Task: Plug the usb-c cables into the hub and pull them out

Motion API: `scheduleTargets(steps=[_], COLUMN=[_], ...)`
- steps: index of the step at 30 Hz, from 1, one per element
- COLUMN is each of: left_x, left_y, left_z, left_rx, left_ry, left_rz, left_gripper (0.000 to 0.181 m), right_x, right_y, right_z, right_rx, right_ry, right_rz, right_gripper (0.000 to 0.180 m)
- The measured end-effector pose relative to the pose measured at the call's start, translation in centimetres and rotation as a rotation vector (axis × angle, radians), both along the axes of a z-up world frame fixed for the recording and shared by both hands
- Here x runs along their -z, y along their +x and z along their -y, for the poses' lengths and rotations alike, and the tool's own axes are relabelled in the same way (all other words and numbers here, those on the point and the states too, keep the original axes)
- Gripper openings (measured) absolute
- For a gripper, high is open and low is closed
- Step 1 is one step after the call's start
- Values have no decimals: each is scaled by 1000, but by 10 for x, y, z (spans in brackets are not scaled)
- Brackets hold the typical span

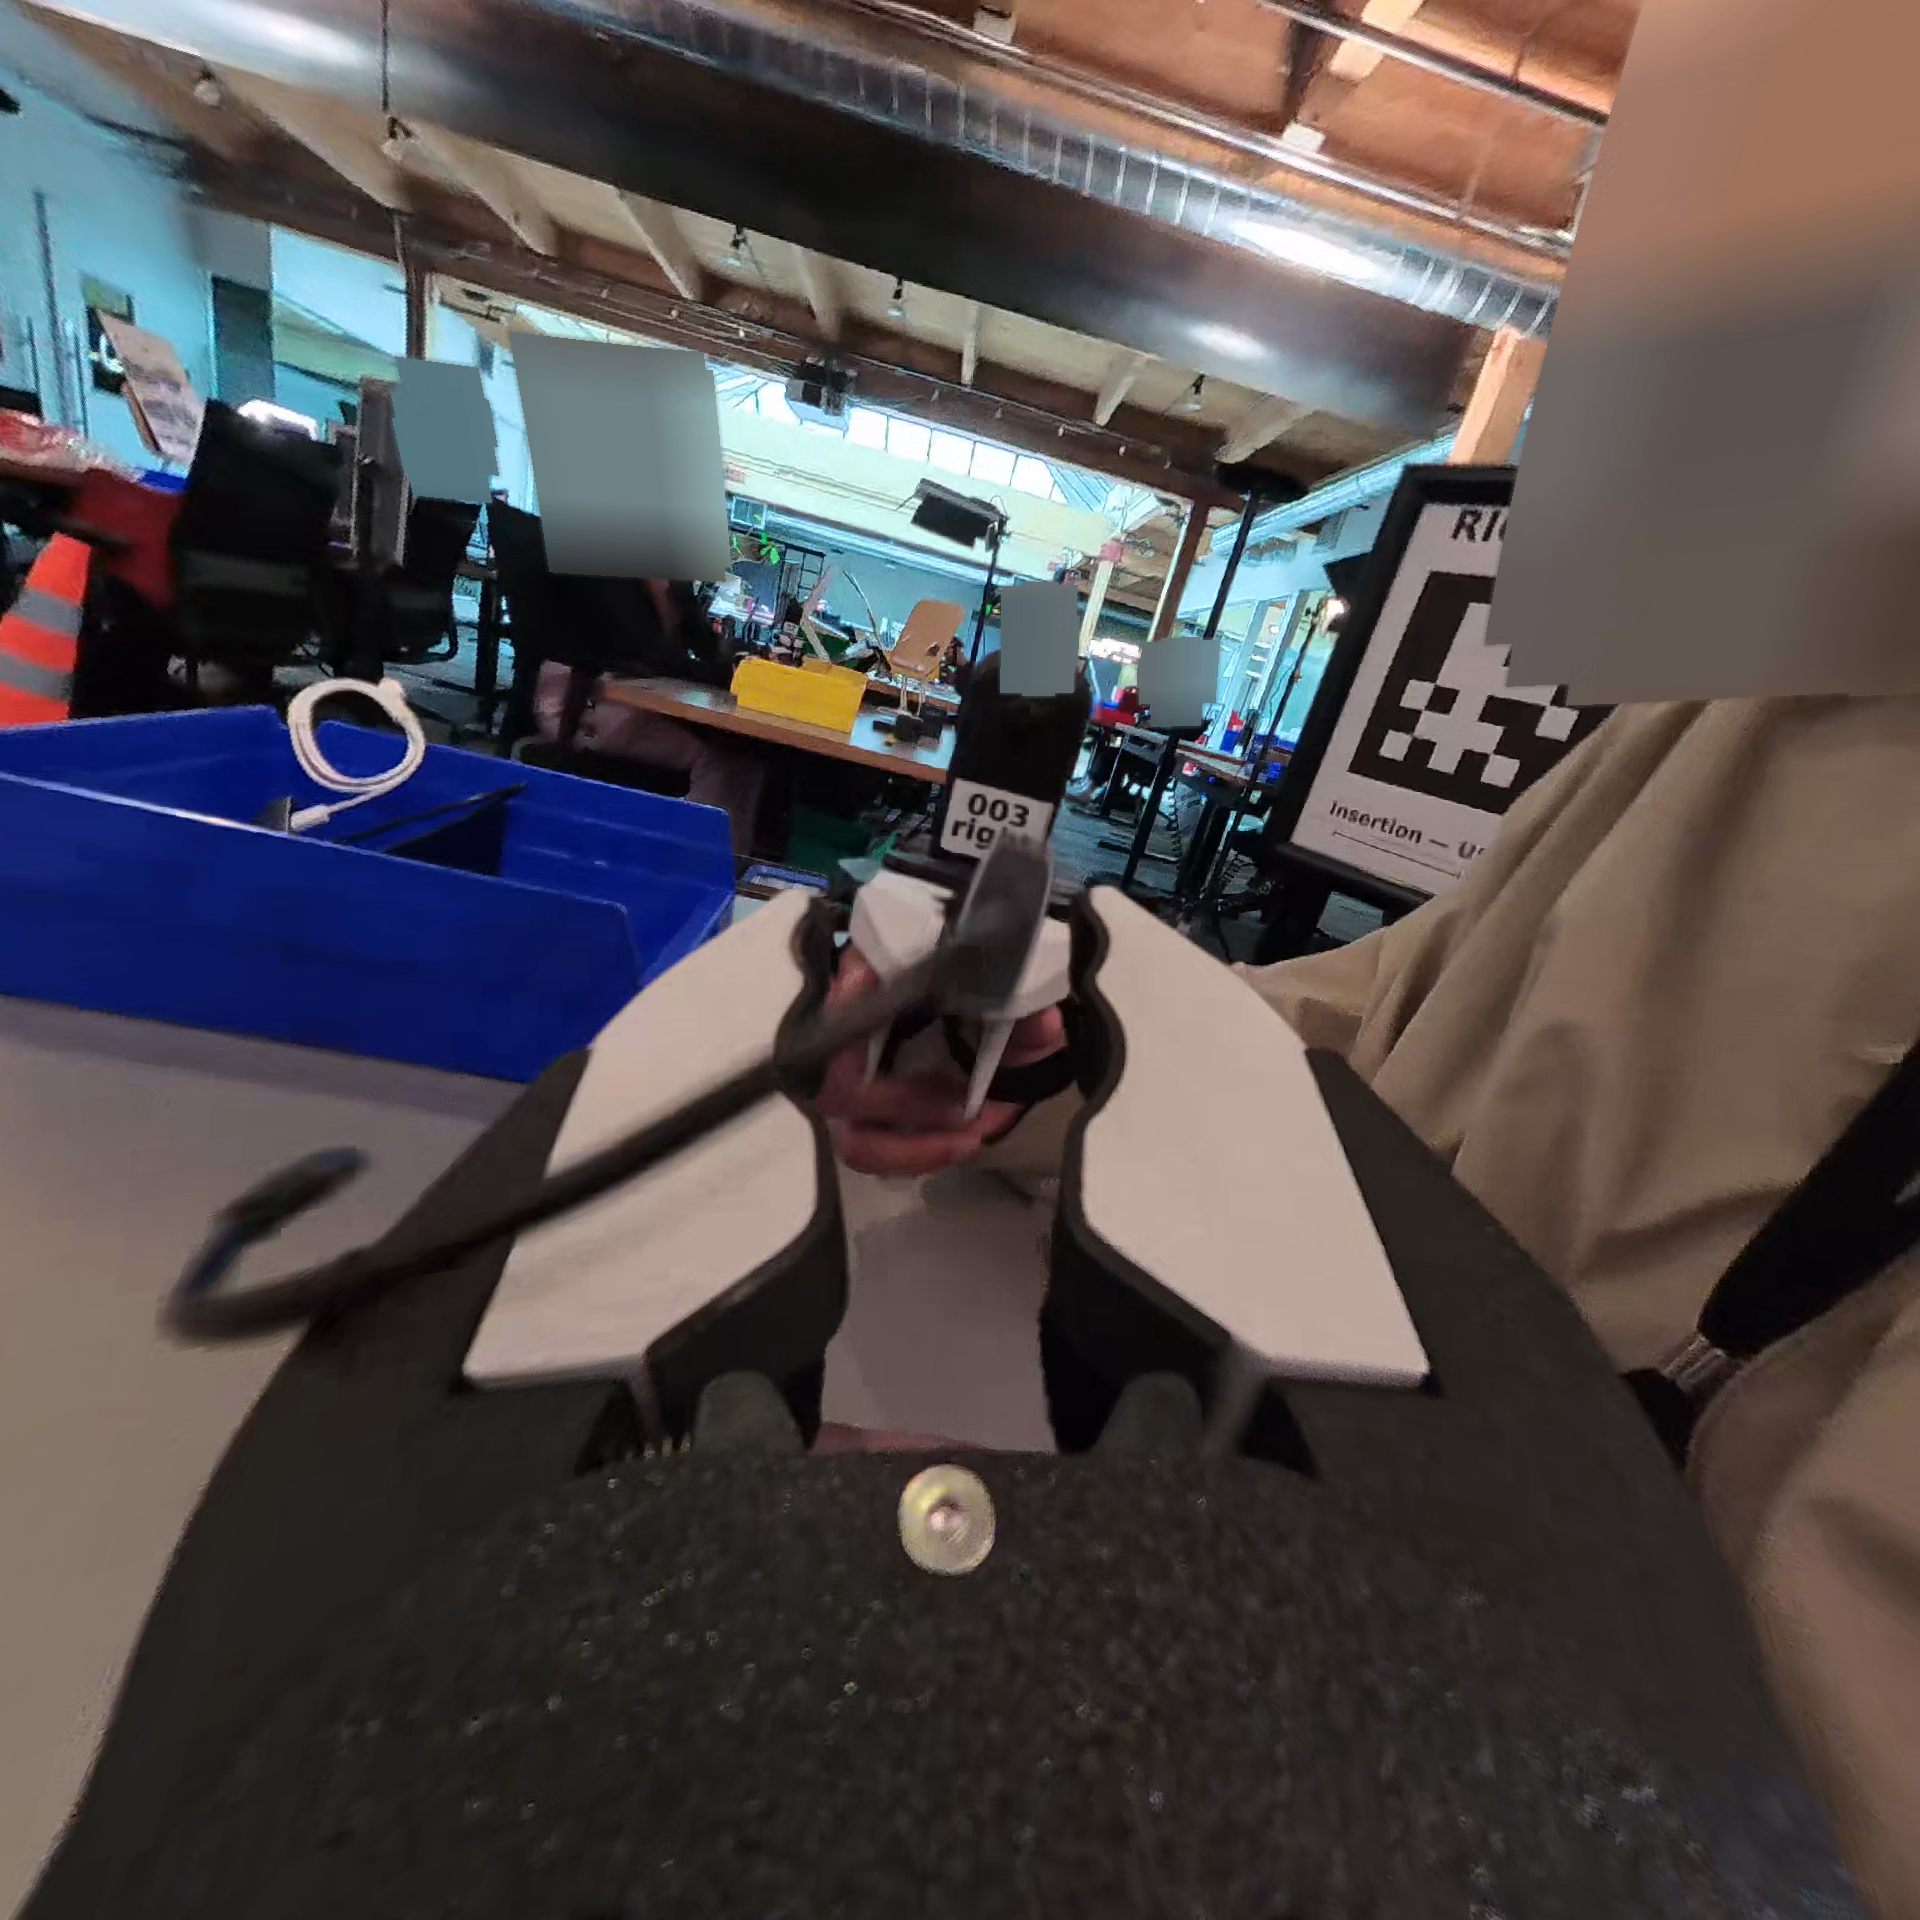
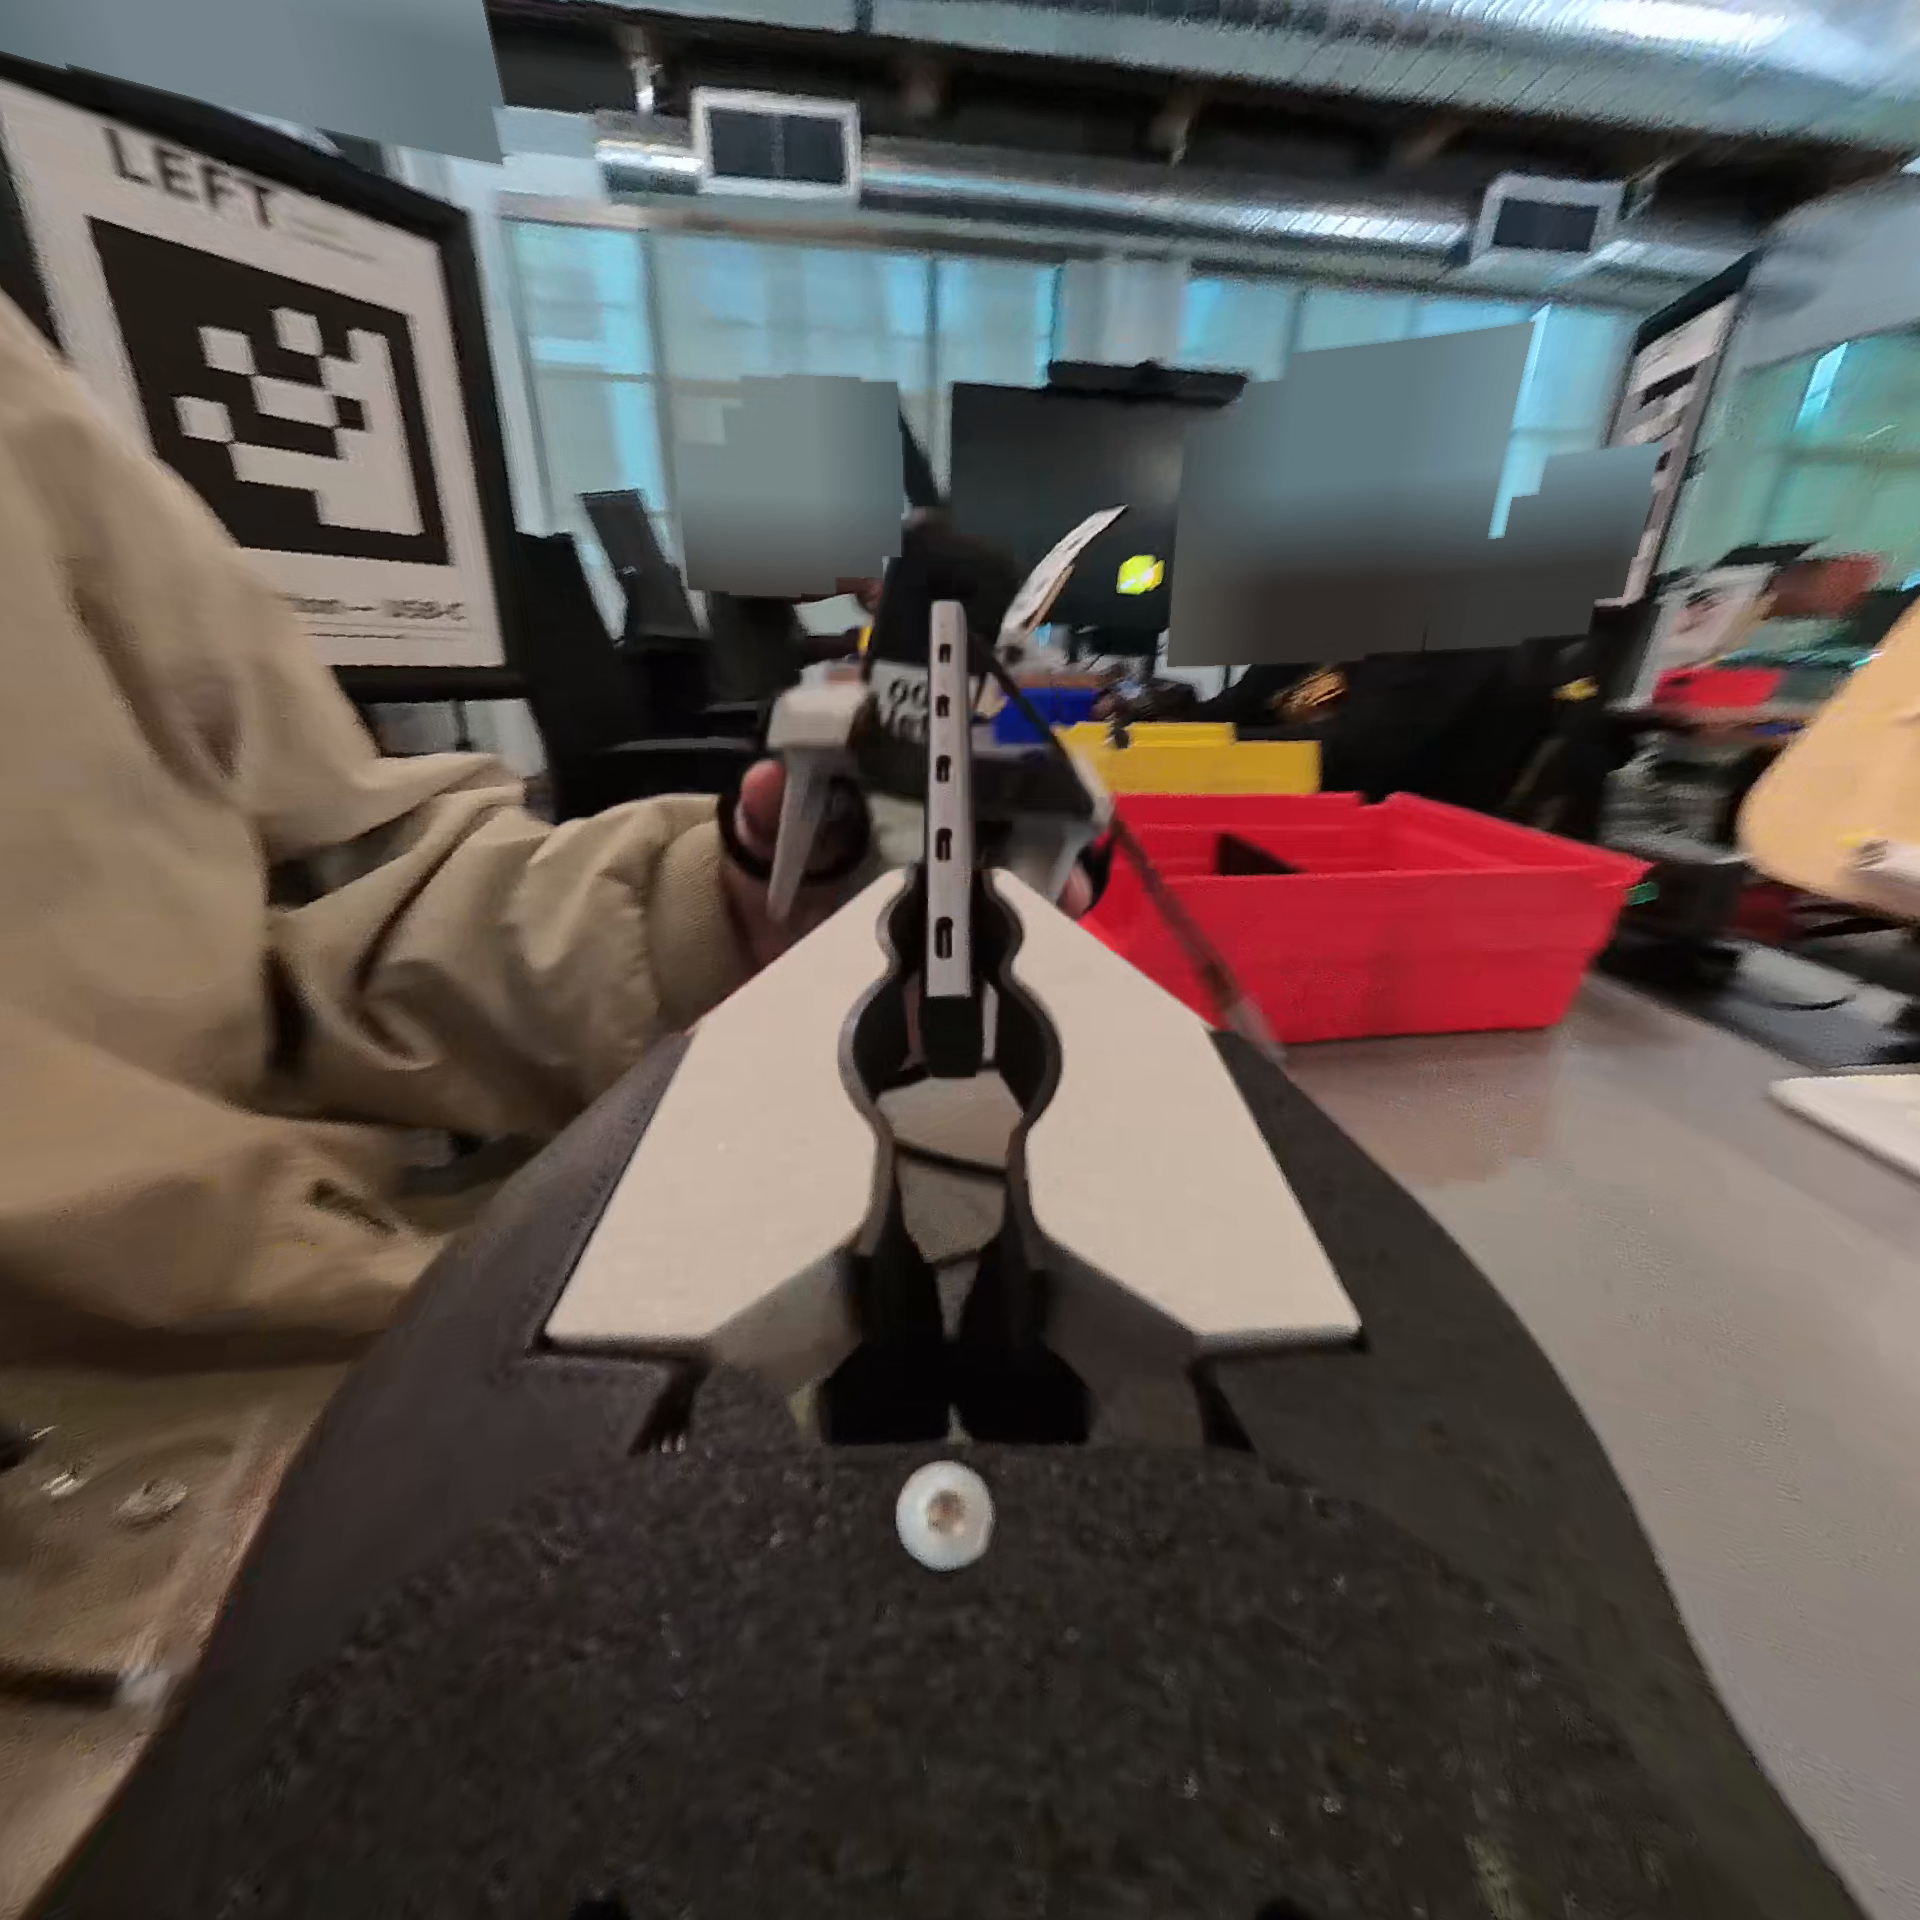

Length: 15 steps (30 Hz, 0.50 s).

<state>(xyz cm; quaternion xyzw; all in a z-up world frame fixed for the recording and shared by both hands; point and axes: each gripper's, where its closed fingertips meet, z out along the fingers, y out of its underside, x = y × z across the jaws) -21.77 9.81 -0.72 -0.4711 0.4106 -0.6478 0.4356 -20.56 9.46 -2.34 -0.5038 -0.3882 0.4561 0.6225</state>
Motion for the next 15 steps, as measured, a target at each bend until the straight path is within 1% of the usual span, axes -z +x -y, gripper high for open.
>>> scheduleTargets(steps=[2, 4, 9, 13, 15], left_x=[2, 7, 20, 28, 29], left_y=[-3, -8, -11, -11, -10], left_z=[2, 5, 7, 8, 5], left_rx=[-1, 34, 47, 17, -21], left_ry=[49, 91, 193, 322, 392], left_rz=[-20, -46, -114, -169, -193], left_gripper=[33, 13, 10, 10, 10], right_x=[12, 14, 22, 32, 36], right_y=[-7, -8, -5, -5, -5], right_z=[2, 2, 2, 2, -3], right_rx=[-21, -34, -84, -116, -96], right_ry=[-4, -15, -59, -82, -103], right_rz=[66, 77, 109, 155, 152], right_gripper=[9, 9, 9, 9, 10])
